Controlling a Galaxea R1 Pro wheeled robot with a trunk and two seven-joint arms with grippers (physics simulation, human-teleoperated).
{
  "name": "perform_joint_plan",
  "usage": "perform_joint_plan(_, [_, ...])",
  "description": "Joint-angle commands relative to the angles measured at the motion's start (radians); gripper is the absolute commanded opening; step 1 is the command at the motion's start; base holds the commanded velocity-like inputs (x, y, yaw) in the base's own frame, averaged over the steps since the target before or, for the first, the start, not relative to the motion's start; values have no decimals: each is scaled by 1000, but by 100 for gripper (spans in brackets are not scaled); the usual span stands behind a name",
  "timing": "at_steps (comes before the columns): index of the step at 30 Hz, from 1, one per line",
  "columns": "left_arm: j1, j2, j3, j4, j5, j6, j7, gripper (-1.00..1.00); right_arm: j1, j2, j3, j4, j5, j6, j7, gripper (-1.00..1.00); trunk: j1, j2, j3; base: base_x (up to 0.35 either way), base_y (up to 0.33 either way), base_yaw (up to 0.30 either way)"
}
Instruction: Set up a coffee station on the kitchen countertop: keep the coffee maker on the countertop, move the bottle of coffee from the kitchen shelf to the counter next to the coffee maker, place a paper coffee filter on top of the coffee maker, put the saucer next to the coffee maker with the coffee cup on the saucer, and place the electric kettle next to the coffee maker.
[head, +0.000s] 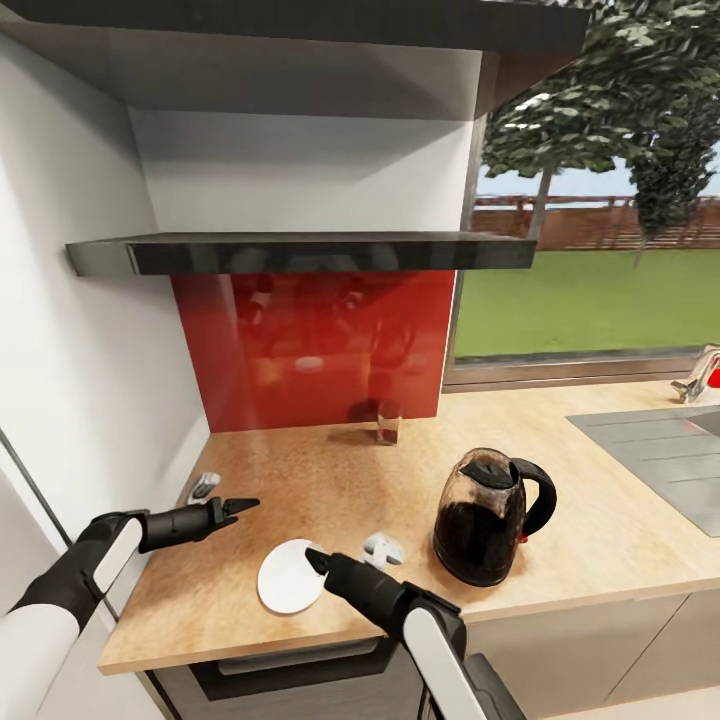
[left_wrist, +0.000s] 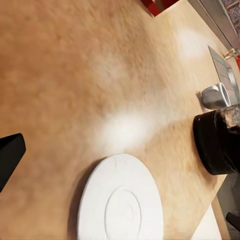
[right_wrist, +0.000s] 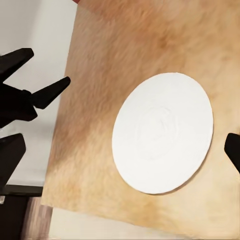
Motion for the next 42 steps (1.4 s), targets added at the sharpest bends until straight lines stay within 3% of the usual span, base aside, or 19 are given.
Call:
perform_joint_plan(1, [-1,0,-2,0,4,5,0,100,0,0,4,-2,-15,2,-10,100,1,-2,-2,0,0,0])
perform_joint_plan(5, [-1,-2,-5,0,5,6,0,100,4,0,13,-3,-56,2,-37,100,1,-2,-2,0,0,0])
perform_joint_plan(8, [-1,-3,-6,0,4,22,0,100,5,0,23,-6,-97,2,-110,100,1,-2,-2,0,0,0])
perform_joint_plan(12, [-1,-3,-6,-2,2,83,1,100,5,0,85,-14,-157,0,-205,100,1,-2,-2,0,0,0])
perform_joint_plan(17, [-1,-2,-5,-7,2,113,1,100,5,0,109,-16,-211,-2,-235,100,1,-2,-2,0,0,0])
perform_joint_plan(28, [-2,-2,-1,-10,7,129,68,100,5,0,115,-39,-226,-67,-325,100,1,-2,-2,0,0,0])
perform_joint_plan(42, [-2,-6,0,-12,10,142,81,100,5,0,116,-45,-227,-75,-334,100,1,-2,-2,33,0,0])
